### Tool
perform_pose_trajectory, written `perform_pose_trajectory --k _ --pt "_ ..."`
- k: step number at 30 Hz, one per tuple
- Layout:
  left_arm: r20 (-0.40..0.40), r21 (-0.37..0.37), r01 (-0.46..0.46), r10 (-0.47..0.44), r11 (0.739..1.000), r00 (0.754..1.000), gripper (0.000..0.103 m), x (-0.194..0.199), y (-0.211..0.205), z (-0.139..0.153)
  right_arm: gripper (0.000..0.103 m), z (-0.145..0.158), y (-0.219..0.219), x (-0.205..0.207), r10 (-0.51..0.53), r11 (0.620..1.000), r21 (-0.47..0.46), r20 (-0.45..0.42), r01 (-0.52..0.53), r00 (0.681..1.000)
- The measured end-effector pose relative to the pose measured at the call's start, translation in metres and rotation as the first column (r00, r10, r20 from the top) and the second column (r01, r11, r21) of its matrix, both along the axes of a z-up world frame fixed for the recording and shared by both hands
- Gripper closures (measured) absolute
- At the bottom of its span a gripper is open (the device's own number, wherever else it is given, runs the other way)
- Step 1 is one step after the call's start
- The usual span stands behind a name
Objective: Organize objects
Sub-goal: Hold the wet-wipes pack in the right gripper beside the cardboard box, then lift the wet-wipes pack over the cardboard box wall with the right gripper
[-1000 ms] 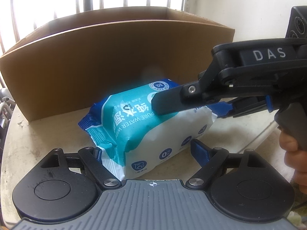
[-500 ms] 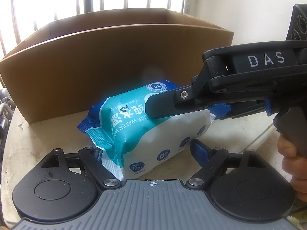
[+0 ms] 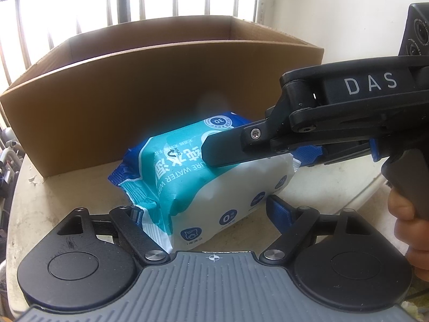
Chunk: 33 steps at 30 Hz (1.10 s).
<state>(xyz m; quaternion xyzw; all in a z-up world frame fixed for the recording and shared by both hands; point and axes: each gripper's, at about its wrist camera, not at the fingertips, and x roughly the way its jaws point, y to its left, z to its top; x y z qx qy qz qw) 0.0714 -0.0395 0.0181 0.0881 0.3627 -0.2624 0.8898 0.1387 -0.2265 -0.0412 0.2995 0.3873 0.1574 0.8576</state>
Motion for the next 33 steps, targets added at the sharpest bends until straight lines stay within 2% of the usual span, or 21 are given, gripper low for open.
perform_pose_trajectory --k 17,20,33 --pt "0.030 0.004 -0.006 0.006 1.000 1.000 0.019 -0.021 0.000 -0.008 0.028 0.007 0.002 -0.010 0.005 1.000 -0.001 0.025 -0.005 1.000" --pt "0.035 0.005 -0.007 0.007 1.000 0.999 0.019 -0.020 -0.004 -0.016 0.028 0.009 0.002 -0.012 0.006 1.000 -0.002 0.030 -0.006 1.000" --pt "0.076 0.011 -0.011 0.010 1.000 0.997 0.019 -0.022 -0.009 -0.019 0.028 0.022 0.001 -0.024 0.010 1.000 -0.004 0.069 -0.009 0.998"
